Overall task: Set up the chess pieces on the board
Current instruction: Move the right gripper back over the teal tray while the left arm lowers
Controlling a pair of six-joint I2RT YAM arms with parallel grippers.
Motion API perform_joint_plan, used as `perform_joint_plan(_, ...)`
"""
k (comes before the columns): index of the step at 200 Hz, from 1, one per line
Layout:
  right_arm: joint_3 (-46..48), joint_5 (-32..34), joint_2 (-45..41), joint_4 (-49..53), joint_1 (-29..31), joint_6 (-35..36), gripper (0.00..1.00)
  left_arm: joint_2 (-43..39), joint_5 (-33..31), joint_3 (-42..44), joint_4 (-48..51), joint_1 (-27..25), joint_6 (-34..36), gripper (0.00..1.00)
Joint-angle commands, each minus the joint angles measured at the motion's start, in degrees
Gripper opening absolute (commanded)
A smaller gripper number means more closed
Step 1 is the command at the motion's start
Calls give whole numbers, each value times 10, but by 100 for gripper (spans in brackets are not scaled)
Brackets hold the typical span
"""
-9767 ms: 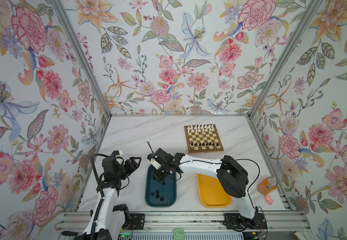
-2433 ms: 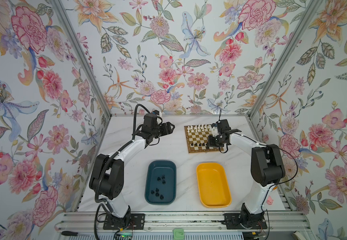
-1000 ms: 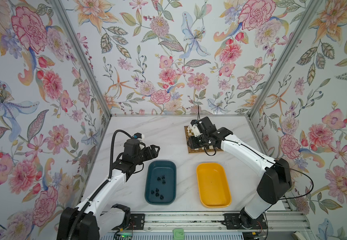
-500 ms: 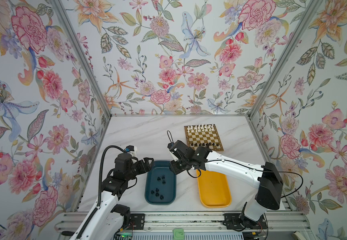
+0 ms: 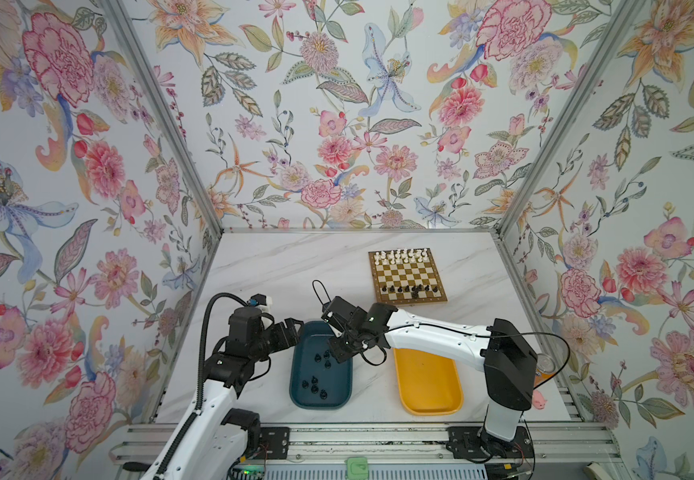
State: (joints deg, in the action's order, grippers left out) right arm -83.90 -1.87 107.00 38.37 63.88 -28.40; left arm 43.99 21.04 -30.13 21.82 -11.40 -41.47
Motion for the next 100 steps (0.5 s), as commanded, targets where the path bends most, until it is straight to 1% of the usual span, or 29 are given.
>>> perform_joint_plan(1, -24, -8, 26, 13, -6, -6, 39, 14, 18, -10, -9, 11, 17, 82)
perform_joint_plan(47, -47, -29, 63, 16, -21, 7, 39, 37, 27, -20, -13, 25, 28, 82)
perform_joint_plan(100, -76, -48, 95, 16, -31, 19, 42, 46, 36, -25, -12, 42, 37, 81)
